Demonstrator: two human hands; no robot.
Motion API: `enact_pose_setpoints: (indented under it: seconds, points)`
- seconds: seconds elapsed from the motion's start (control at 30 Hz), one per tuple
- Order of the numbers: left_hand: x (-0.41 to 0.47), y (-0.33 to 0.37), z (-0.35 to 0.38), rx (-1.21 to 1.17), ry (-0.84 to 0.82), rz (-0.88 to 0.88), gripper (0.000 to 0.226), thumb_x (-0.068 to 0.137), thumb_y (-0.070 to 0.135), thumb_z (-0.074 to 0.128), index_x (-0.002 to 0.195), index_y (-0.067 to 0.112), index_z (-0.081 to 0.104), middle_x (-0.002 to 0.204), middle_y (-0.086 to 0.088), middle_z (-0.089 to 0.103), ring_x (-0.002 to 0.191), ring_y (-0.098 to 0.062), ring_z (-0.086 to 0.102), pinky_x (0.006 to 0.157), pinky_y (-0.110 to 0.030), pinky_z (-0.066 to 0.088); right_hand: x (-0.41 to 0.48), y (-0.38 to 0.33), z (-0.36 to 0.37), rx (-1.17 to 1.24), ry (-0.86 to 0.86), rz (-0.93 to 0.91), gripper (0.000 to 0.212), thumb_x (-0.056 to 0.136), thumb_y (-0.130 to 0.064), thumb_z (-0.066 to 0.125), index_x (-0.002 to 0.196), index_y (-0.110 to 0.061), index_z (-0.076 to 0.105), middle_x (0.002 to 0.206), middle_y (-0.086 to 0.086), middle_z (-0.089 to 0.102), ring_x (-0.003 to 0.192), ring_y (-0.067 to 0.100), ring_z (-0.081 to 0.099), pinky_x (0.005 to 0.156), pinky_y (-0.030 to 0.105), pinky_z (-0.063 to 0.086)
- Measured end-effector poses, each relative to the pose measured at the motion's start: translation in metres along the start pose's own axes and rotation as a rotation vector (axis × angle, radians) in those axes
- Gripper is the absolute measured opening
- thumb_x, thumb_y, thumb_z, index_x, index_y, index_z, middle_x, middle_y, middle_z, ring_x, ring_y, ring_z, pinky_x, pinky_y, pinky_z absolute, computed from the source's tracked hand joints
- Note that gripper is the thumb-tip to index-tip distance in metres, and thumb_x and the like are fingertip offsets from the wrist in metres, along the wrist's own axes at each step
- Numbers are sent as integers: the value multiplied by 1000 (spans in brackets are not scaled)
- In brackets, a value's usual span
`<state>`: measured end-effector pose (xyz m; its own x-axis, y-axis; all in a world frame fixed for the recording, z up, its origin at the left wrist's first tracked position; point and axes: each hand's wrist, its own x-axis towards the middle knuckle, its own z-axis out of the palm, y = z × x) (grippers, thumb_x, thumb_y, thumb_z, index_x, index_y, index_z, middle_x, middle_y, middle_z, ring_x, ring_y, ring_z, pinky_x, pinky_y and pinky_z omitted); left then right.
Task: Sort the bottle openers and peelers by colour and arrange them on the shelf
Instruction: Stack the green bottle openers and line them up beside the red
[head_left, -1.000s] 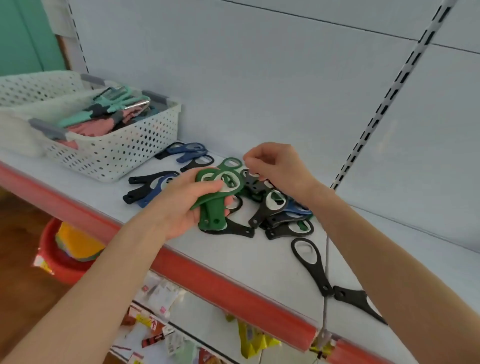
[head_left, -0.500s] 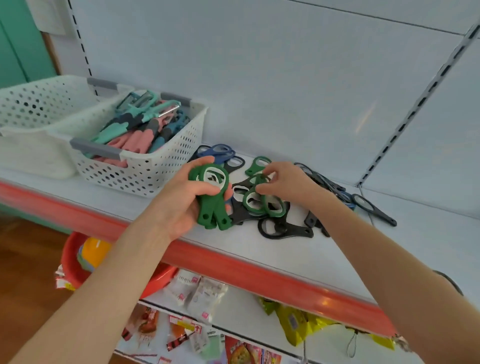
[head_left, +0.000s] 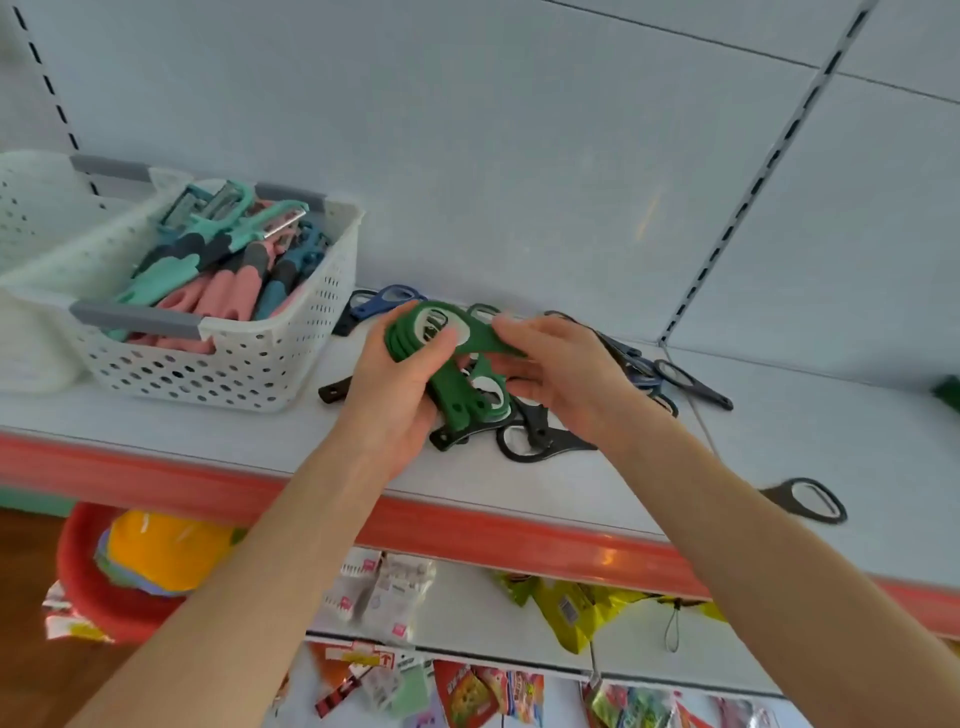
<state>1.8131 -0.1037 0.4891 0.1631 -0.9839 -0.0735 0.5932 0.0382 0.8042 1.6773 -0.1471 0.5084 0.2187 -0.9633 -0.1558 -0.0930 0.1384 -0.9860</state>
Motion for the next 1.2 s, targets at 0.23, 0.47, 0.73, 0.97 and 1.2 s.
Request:
enact_pose_setpoints:
  seconds: [0.23,0.47,0.73,0.97,1.2]
  points:
    - [-2,7,-13,49,107,49,38,86,-10,42,115,14,48,105,-22,60,85,-29,69,74,-46,57,37,6,-5,-861,83,-177,41,87,-33,59,93,7,64,75,13,59,69,21,54,66,31,45]
    - [-4,5,-16,62,118,14,32,88,-6,42,100,22,53,88,-13,58,62,-21,67,71,-39,55,57,2,3,-905,1,-118,39,81,-16,66,115,-1,55,87,11,59,68,24,57,63,30,50]
    - [5,-3,-11,-1,129,38,22,90,20,54,110,16,48,83,-7,57,79,-21,59,75,-35,54,49,-30,-17,177,52,35,9,87,3,55,78,4,55,64,15,63,45,16,64,50,20,55]
    - [18,-1,-2,-16,196,111,32,86,0,57,114,14,48,87,-5,62,69,-14,67,60,-31,58,39,-12,-11,-241,-230,35,12,87,-14,61,76,-9,60,64,2,68,56,9,65,54,18,52]
    - [15,2,-11,-7,223,88,32,82,-10,48,99,17,53,113,-33,57,97,-41,63,72,-46,56,104,-11,0,-934,19,-245,19,89,-17,54,88,0,63,86,15,66,81,27,62,80,41,54]
